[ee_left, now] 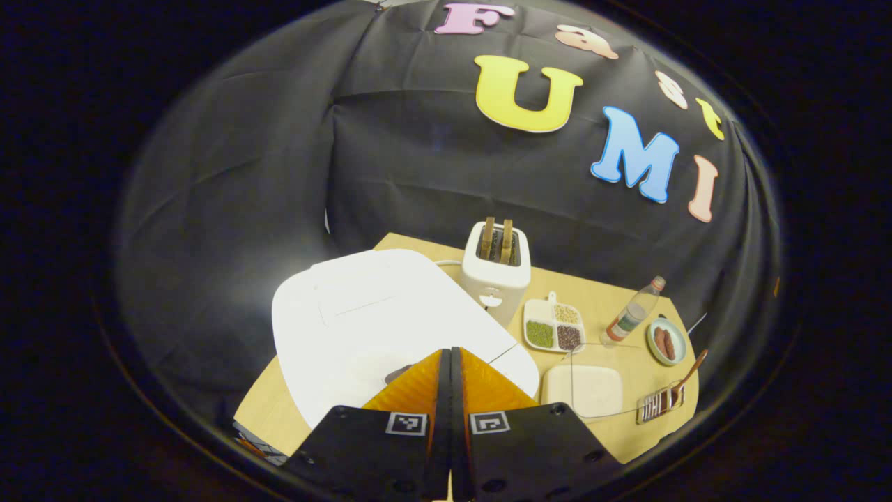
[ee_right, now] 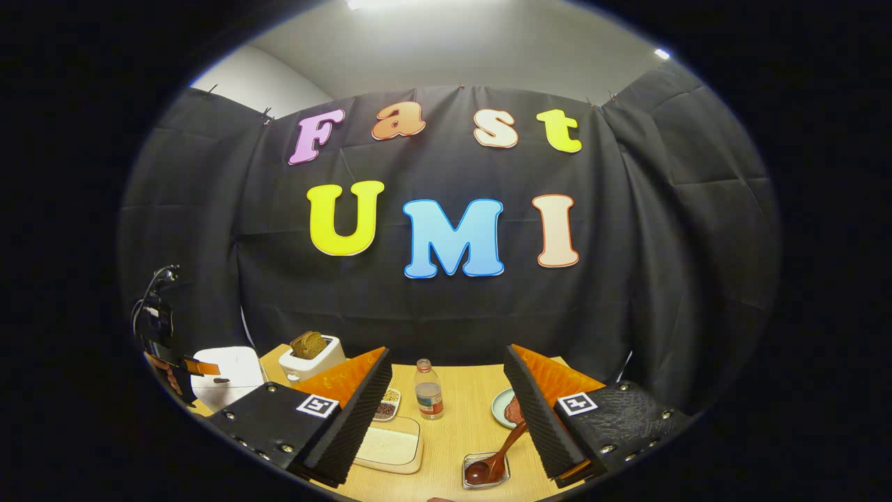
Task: Close the left gripper, press the button to open the rice cooker; take a wooden spoon from the chopstick holder with the right hand, scoop a spoonful of rice and pour it into the rice cooker, then put the wooden spoon back into the chopstick holder.
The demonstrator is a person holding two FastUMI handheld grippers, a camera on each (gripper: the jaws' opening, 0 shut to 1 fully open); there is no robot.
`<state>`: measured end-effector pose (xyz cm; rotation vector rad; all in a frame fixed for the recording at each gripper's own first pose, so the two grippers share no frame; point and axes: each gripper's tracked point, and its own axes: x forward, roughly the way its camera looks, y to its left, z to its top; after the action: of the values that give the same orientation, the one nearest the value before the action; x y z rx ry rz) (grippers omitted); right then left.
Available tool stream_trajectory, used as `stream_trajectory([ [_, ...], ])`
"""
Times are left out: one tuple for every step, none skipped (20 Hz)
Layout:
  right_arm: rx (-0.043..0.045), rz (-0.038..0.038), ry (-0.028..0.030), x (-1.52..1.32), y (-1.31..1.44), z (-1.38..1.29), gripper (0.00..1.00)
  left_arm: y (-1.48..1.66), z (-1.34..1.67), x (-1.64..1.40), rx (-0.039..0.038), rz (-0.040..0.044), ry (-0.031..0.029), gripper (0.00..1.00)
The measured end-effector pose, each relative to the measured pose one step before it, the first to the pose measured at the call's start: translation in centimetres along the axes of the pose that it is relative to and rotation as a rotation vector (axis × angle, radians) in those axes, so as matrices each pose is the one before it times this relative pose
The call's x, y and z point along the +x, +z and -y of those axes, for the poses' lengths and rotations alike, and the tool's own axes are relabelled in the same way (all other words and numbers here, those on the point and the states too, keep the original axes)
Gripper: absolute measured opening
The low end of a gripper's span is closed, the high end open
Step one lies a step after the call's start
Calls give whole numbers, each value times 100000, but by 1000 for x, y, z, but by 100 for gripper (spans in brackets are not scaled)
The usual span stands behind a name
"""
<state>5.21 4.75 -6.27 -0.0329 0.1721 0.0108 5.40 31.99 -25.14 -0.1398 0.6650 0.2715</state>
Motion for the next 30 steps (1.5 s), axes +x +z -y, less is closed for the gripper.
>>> stream_trajectory([
  [-248, -135, -270, -8, -12, 49, 99, -309, -173, 381, 1106, -668, 347, 9],
  [-273, -165, -495, -32, -142, 56, 99, -119, -159, 299, 690, -641, 414, 9],
  [-75, -198, -301, 58, -15, 49, 99, -434, -123, 596, -277, -897, 329, 9],
  [68, -259, -331, 54, -99, 13, 99, -248, -247, 406, -689, -884, 1008, 8],
  [183, -66, -281, 36, -29, 104, 99, -317, -324, 387, -440, -778, 869, 9],
  [113, -167, -147, -6, -108, 12, 99, -276, -362, 563, -354, -770, 1091, 9],
  [35, -84, -4, 13, 24, 11, 99, -28, 38, -225, 16, -30, -164, 8],
  [-38, -219, 80, -37, -141, -10, 99, -45, 1, 269, 720, -346, 252, 9],
  [164, -171, -44, 47, -83, 17, 99, -257, -52, -46, 896, -1366, 1039, 9],
  [421, 31, 167, 35, -94, 44, 99, 262, 39, -43, 2816, 386, 900, 9],
  [286, -28, -180, 64, -74, 79, 99, 272, 40, -226, 2907, 308, 659, 9],
  [309, -35, -447, -88, -54, 188, 99, 1055, -14, -693, 1725, 3586, 1527, 9],
  [460, 53, 243, -72, 21, 31, 99, 1843, -283, -885, 1030, 6481, 2500, 9],
  [29, -18, 47, 62, -66, 86, 99, 2406, -431, -999, 500, 6981, 3251, 8],
  [-155, 96, 337, -41, 105, 40, 99, 2753, -430, -1173, 355, 6930, 2473, 9],
  [64, 401, 504, -113, 24, -115, 99, 2834, -421, -1147, -46, 5910, 1272, 9],
  [149, 399, 503, 20, 142, -181, 99, 2517, 55, -1431, -1777, 5121, -783, 9],
  [113, 284, 623, -132, -36, -190, 99, 2517, 16, -943, -1976, 5643, -257, 11],
  [48, 232, 542, -25, 32, -153, 99, 2455, -128, -1084, -1388, 5640, 1072, 14],
  [59, 320, 531, -92, -17, -128, 99, 2450, -175, -898, -715, 4738, 776, 39],
  [-44, 439, 239, -118, 125, -27, 99, 1525, 34, -813, -222, 4552, 287, 52],
  [-18, 604, 3, -117, 88, 157, 99, 1613, 472, -560, -67, 3991, -1371, 78],
  [113, 468, -351, 44, 115, 202, 99, 1569, 678, -861, -98, 3876, -1458, 90],
  [374, 421, -677, -75, -78, 453, 99, 900, 820, -715, -540, 2140, -1285, 100],
  [419, 500, -769, -46, 145, 439, 99, -426, 560, -356, -669, 988, -1367, 99],
  [499, 375, -901, -87, -24, 512, 99, -27, 818, -670, -677, 1067, -1853, 97],
  [1202, 707, 122, -140, 231, 362, 99, 91, 1220, -862, -341, 1768, -2207, 97],
  [571, 788, -815, -103, 116, 538, 99, 49, 1166, -713, 468, 1437, -1816, 96],
  [-494, 604, -1352, -22, 170, 743, 98, -240, 1237, -954, -71, 604, -2683, 97],
  [-775, 537, -1023, 5, 30, 630, 99, -368, 1767, -646, -839, 57, -3521, 98],
])
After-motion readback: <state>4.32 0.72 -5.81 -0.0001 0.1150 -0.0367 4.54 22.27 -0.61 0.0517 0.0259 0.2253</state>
